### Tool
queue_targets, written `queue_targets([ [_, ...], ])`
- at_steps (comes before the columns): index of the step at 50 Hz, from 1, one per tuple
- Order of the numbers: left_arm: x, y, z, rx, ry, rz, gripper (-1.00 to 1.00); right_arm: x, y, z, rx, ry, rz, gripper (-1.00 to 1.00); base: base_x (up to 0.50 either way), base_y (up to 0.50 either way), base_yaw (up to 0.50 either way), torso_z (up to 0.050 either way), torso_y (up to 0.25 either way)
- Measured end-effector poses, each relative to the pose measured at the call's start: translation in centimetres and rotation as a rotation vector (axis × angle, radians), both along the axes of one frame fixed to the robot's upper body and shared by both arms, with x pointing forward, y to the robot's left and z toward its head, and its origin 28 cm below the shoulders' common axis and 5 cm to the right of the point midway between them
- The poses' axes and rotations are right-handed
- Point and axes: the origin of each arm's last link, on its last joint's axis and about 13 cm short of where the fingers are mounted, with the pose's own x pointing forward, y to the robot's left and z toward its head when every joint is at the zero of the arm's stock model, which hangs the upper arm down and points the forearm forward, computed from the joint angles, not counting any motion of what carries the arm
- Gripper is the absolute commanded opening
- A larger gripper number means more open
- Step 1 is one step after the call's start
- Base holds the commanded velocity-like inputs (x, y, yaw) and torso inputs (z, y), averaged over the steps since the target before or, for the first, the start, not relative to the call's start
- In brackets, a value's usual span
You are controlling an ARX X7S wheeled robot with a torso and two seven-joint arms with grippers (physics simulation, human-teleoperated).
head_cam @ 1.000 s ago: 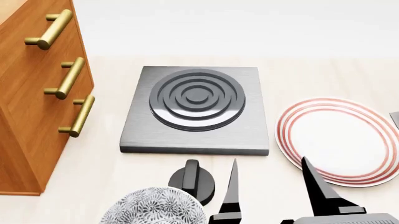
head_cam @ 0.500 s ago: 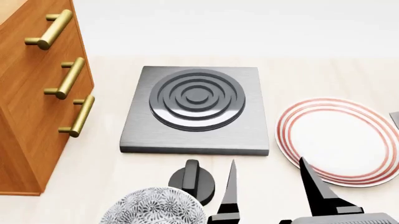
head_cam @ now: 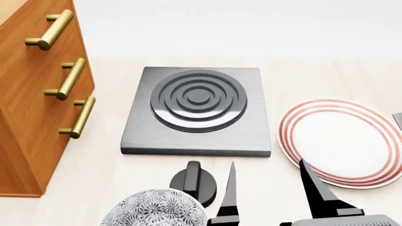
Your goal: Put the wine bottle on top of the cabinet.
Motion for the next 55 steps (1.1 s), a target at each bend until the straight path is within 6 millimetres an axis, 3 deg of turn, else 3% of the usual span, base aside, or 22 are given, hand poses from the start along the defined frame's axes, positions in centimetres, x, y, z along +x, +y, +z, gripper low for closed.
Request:
queue_targets([
  [19,-2.0,-1.1,0.0,0.145,-0.085,-0.036,1.0,0.0,0.1,0.0,-0.001,0.002,0.005,1.0,0.0,0.0,0.0,0.0,0.0],
  [33,-6.0,-3.0,0.5,0.287,-0.227,-0.082,1.0,0.0,0.2,-0.1,-0.003,0.003,0.01,1.0,0.0,0.0,0.0,0.0,0.0],
  [45,-9.9,-5.1,-1.5,0.373,-0.321,-0.145,1.0,-0.1,0.4,-0.1,-0.006,0.003,0.016,1.0,0.0,0.0,0.0,0.0,0.0],
  [55,-12.3,-6.8,-4.5,0.396,-0.365,-0.215,1.0,-0.1,0.6,-0.1,-0.005,-0.001,0.024,1.0,0.0,0.0,0.0,0.0,0.0],
])
